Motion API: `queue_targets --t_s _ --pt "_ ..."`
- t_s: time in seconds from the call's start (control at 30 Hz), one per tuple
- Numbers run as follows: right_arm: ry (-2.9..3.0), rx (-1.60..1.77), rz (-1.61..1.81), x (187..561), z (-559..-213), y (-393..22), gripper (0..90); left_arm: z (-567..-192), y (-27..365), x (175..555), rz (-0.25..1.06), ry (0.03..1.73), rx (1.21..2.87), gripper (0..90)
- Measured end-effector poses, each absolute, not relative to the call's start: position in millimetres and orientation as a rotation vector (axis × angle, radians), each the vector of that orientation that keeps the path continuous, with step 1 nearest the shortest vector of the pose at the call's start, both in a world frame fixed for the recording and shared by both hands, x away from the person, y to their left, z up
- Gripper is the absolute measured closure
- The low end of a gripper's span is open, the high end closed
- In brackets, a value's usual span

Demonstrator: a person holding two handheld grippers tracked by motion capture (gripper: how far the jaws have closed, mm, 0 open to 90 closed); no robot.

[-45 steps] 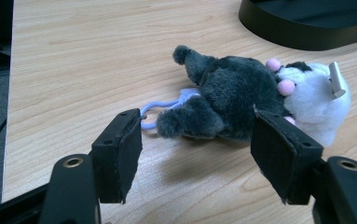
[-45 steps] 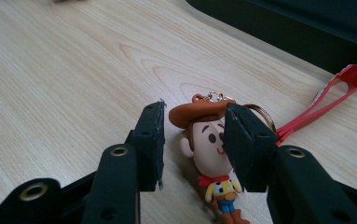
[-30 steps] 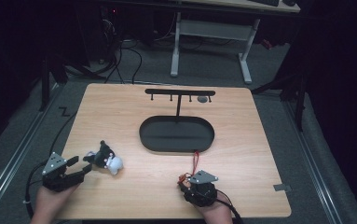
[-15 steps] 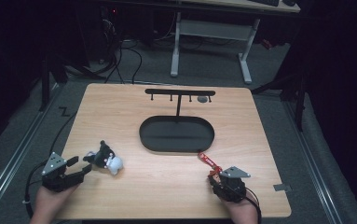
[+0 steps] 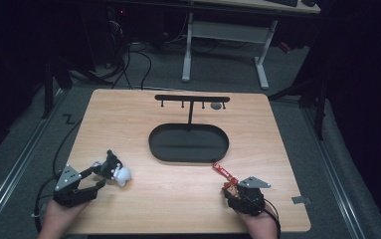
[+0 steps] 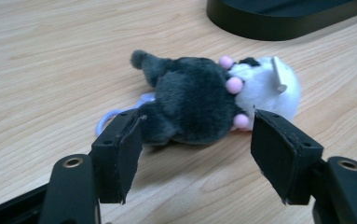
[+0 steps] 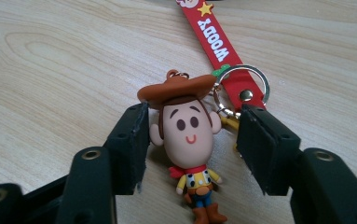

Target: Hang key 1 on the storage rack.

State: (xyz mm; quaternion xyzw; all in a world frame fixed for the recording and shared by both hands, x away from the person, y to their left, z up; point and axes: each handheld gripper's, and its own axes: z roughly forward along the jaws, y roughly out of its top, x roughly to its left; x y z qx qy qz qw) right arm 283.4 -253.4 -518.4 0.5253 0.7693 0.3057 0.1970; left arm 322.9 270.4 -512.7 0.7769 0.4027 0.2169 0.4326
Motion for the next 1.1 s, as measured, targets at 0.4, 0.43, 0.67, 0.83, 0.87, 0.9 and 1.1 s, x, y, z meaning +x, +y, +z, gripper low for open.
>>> queue_targets --t_s 0.4,0.43,0.67,0.83,0.87,0.9,1.1 --pt "2.171 1.554 0.828 280.6 -509.4 -258.8 33.8 -509.4 248.4 318.2 0.517 0.898 1.971 34.6" --pt "2.174 1.569 0.817 279.5 -510.3 -259.0 33.5 -509.6 245.9 317.9 0.515 0.892 1.972 34.6" --pt "2.190 1.601 0.740 276.0 -501.2 -255.6 33.1 -507.1 232.7 314.7 0.530 0.840 1.994 34.4" --pt "2.216 1.634 0.690 278.6 -491.6 -255.7 33.2 -505.6 232.4 311.8 0.551 0.839 2.017 34.5" --pt "2.224 1.639 0.675 279.3 -490.5 -256.4 33.2 -505.2 232.9 311.5 0.554 0.842 2.008 34.6" --pt "2.234 1.644 0.663 279.8 -489.1 -256.9 33.2 -505.2 233.6 311.4 0.553 0.843 2.004 34.6" --pt "2.295 1.644 0.601 281.0 -481.8 -259.6 33.4 -508.3 240.4 313.6 0.539 0.882 1.995 31.9"
